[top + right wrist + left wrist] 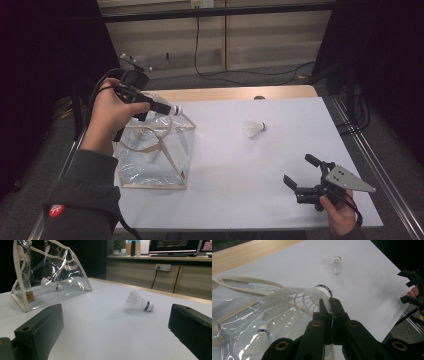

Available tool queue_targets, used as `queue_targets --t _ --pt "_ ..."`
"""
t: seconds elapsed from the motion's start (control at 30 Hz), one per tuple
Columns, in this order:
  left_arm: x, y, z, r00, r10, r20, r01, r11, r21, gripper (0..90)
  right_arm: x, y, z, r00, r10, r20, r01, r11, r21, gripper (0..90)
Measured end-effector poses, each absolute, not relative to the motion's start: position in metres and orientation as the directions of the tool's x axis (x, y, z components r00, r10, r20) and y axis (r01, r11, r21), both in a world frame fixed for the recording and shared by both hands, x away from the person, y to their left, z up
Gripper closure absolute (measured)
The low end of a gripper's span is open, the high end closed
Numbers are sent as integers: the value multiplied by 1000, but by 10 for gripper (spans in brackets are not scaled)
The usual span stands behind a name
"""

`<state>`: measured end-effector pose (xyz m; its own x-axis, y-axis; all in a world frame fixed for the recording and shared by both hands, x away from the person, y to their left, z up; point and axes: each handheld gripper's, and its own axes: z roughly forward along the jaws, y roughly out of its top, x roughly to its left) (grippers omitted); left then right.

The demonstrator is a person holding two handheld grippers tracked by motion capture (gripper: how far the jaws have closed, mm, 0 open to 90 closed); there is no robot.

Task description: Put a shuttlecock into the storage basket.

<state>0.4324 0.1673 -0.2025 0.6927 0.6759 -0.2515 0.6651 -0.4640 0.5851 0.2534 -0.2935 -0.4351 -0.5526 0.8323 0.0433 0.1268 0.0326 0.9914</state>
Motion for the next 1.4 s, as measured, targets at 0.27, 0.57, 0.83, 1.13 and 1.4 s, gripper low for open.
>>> queue_targets --t 0.27,0.57,0.83,1.13,1.4 --pt "433 175 -202 683 689 -244 669 -456 587 900 253 -294 -435 -552 833 42 126 33 992 0" --pt "434 182 -204 672 701 -240 675 -445 588 900 253 -294 -435 -552 833 42 126 34 991 0" --pt "434 188 -203 663 711 -234 677 -436 593 900 253 -294 -435 -551 834 43 123 30 992 0" --pt "436 199 -205 645 728 -234 687 -418 594 900 253 -294 -435 -550 834 41 122 31 992 0" --pt "438 205 -207 637 737 -225 690 -414 594 900 253 -294 -435 -551 833 43 122 30 992 0"
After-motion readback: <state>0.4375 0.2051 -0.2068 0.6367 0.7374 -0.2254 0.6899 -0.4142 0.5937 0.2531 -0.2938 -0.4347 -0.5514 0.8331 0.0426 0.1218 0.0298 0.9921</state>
